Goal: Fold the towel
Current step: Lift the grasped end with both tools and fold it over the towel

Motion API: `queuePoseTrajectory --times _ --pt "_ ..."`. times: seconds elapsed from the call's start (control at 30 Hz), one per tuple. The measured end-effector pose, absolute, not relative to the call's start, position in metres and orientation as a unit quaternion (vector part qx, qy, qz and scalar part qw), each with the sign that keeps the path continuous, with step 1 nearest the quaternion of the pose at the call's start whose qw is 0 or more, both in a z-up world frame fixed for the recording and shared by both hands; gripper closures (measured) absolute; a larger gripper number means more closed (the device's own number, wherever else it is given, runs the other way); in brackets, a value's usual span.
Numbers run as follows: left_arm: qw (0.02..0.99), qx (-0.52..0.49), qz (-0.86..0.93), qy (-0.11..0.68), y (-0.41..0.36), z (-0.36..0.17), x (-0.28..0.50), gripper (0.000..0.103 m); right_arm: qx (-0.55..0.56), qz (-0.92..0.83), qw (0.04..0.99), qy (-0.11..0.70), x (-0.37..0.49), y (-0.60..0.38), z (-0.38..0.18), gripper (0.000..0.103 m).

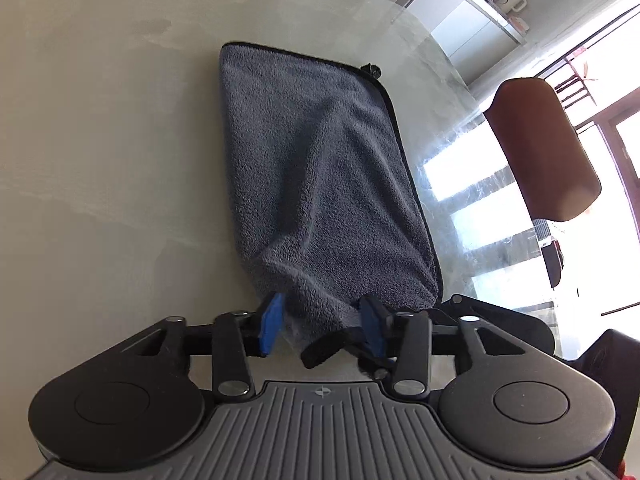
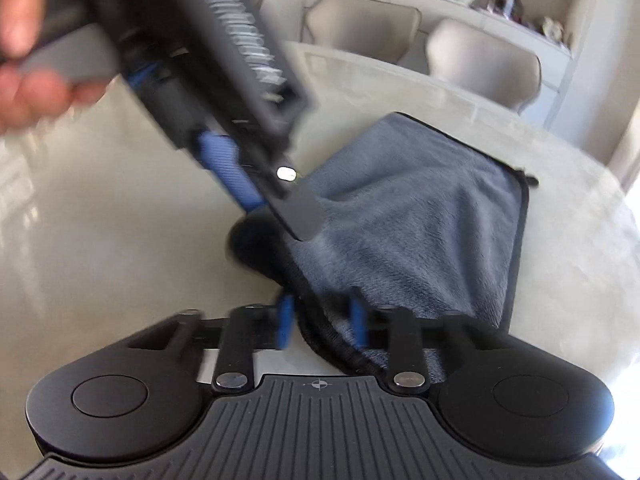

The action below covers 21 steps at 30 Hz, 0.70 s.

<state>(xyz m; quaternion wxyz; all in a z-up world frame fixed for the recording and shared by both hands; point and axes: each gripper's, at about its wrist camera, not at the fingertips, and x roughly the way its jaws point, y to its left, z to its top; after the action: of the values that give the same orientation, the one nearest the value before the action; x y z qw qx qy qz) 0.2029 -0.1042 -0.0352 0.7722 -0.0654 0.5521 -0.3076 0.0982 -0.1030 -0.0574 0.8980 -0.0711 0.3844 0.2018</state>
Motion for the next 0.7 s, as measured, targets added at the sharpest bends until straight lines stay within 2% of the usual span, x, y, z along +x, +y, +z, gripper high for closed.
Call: queuePoseTrajectory --times 0.07,0.27,0.47,0.7 --pt "0.784 -0.041 -0.324 0.528 -0.101 -0.028 0.201 0.032 -0.031 0.204 0.901 0.382 0.104 -0.116 -0.049 0.092" --pt "0.812 0.118 -0.399 0.410 -0.096 -0.013 0.179 0.028 0.024 0.221 0.903 0.368 0.116 -0.140 -0.028 0.092" --pt "0.802 0.229 -0.446 0.324 -0.122 -0.018 0.165 0.028 0.035 0.232 0.898 0.373 0.131 -0.150 -0.020 0.092" --pt "0.788 0.316 -0.468 0.246 -0.150 -0.025 0.157 0.030 -0.002 0.276 0.885 0.375 0.140 -0.147 -0.008 0.092"
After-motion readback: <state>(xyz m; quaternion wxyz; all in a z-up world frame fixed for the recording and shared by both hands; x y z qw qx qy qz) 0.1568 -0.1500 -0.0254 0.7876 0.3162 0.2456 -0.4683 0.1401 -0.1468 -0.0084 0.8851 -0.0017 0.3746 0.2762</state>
